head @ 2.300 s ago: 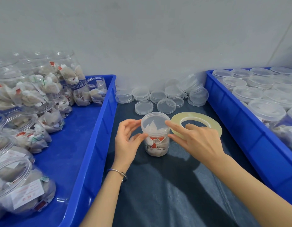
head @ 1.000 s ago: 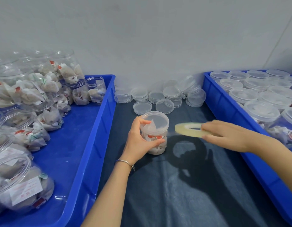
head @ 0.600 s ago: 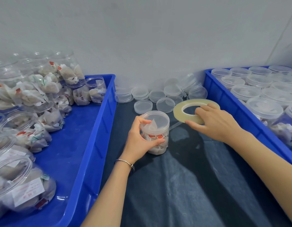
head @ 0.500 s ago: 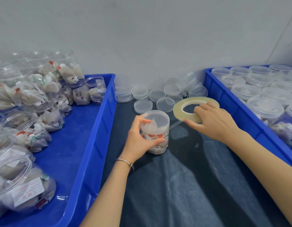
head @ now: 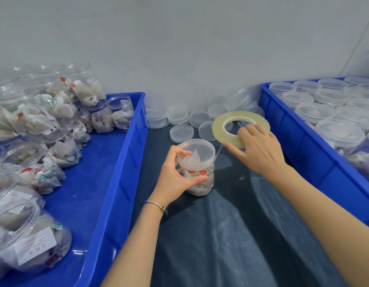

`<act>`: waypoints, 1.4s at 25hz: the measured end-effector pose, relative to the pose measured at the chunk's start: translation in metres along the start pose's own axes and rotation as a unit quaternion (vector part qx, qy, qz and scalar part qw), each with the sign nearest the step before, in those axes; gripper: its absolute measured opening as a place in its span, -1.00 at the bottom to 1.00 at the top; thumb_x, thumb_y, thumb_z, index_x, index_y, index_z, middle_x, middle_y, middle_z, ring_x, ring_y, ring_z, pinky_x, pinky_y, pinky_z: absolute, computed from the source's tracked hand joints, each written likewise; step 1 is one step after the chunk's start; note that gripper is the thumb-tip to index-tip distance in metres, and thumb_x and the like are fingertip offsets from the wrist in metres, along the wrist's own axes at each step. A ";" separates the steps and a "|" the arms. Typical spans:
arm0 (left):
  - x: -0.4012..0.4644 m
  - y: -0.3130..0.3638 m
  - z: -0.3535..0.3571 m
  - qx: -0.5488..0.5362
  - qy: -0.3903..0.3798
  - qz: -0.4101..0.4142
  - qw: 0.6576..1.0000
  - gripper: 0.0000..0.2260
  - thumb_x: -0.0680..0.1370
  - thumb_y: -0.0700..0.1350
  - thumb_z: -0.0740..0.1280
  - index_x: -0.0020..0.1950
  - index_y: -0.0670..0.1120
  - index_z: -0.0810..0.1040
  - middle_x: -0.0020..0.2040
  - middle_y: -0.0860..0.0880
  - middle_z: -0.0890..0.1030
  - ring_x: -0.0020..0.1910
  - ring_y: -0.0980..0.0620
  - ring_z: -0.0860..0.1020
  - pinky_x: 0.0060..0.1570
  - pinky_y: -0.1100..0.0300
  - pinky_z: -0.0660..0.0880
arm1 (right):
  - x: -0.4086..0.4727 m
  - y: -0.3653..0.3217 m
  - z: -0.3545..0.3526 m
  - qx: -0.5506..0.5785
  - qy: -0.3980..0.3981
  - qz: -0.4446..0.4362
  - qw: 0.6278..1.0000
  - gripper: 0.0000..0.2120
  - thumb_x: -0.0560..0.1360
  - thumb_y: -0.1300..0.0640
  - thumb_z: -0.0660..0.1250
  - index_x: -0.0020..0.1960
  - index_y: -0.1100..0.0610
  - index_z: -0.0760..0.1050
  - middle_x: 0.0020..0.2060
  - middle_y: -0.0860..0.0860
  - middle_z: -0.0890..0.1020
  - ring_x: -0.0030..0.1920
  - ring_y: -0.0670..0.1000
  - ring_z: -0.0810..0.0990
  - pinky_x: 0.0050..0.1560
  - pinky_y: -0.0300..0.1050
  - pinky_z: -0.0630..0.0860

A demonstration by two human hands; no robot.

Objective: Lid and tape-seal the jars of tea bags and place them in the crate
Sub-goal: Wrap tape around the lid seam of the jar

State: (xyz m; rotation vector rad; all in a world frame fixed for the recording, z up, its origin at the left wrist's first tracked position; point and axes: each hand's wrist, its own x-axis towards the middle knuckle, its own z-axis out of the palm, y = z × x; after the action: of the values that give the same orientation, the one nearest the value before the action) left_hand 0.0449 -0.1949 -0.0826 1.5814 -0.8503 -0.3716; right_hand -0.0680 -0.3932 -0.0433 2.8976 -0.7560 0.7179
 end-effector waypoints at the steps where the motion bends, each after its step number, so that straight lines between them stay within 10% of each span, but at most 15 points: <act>1: 0.000 0.000 0.000 0.000 -0.001 0.001 1.000 -0.46 0.23 -0.26 0.61 0.00 0.03 0.36 0.19 0.25 0.45 0.16 0.41 0.44 0.16 0.21 0.50 | 0.002 -0.003 0.001 0.002 -0.004 -0.001 1.000 -0.46 0.48 -0.31 0.08 -0.12 0.19 0.42 -0.12 0.08 0.53 0.00 0.13 0.45 -0.10 0.07 0.42; 12: 0.008 0.008 -0.021 0.030 -0.106 -0.039 0.993 -0.20 0.28 -0.26 0.59 0.32 0.03 0.16 0.33 0.00 0.41 0.30 0.12 0.44 0.31 0.14 0.40 | 0.012 -0.024 -0.002 0.121 -0.150 -0.043 0.980 -0.67 0.53 -0.10 0.06 -0.16 0.18 0.27 -0.13 0.01 0.37 -0.04 0.05 0.29 -0.09 0.01 0.36; 18: -0.009 0.024 -0.019 0.181 0.019 -0.023 0.983 -0.25 0.23 -0.07 0.63 0.27 0.21 0.29 0.18 0.09 0.34 0.06 0.22 0.45 -0.05 0.43 0.44 | 0.012 -0.015 -0.014 0.104 -0.201 -0.086 0.970 -0.77 0.59 -0.04 0.09 0.05 0.10 0.36 0.00 -0.03 0.36 0.07 -0.02 0.27 -0.02 0.01 0.32; 24: -0.010 0.051 0.018 0.195 0.031 -0.148 0.969 0.06 0.19 0.34 0.49 0.52 0.04 0.04 0.31 0.04 0.18 0.32 0.06 0.28 0.22 0.17 0.29 | 0.003 -0.008 -0.028 0.105 -0.183 -0.139 0.967 -0.55 0.52 -0.25 0.12 0.26 -0.02 0.41 0.09 -0.17 0.46 0.19 -0.08 0.32 0.10 0.09 0.40; 28: -0.004 0.055 0.029 0.311 0.075 -0.117 0.940 -0.10 0.31 0.29 0.46 0.48 -0.07 0.15 0.30 -0.05 0.26 0.25 -0.13 0.40 0.16 0.11 0.32 | -0.008 -0.009 -0.032 0.074 -0.162 -0.138 0.974 -0.56 0.51 -0.28 0.09 0.23 -0.04 0.40 0.10 -0.20 0.45 0.14 -0.10 0.30 -0.05 0.01 0.40; 35: -0.006 0.048 0.008 0.267 0.028 -0.062 0.961 -0.29 0.32 0.16 0.51 0.38 0.09 0.29 0.25 0.13 0.32 0.12 0.13 0.39 0.05 0.26 0.26 | -0.019 -0.003 -0.030 0.074 -0.203 -0.143 0.966 -0.43 0.29 -0.26 -0.17 0.04 0.06 0.35 -0.04 -0.10 0.40 0.02 -0.07 0.29 -0.13 -0.09 0.26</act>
State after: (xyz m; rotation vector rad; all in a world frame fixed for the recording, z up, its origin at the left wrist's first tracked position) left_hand 0.0213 -0.1960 -0.0402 2.1421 -0.8526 -0.1889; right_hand -0.0946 -0.3769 -0.0249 3.2355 -0.3002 0.1565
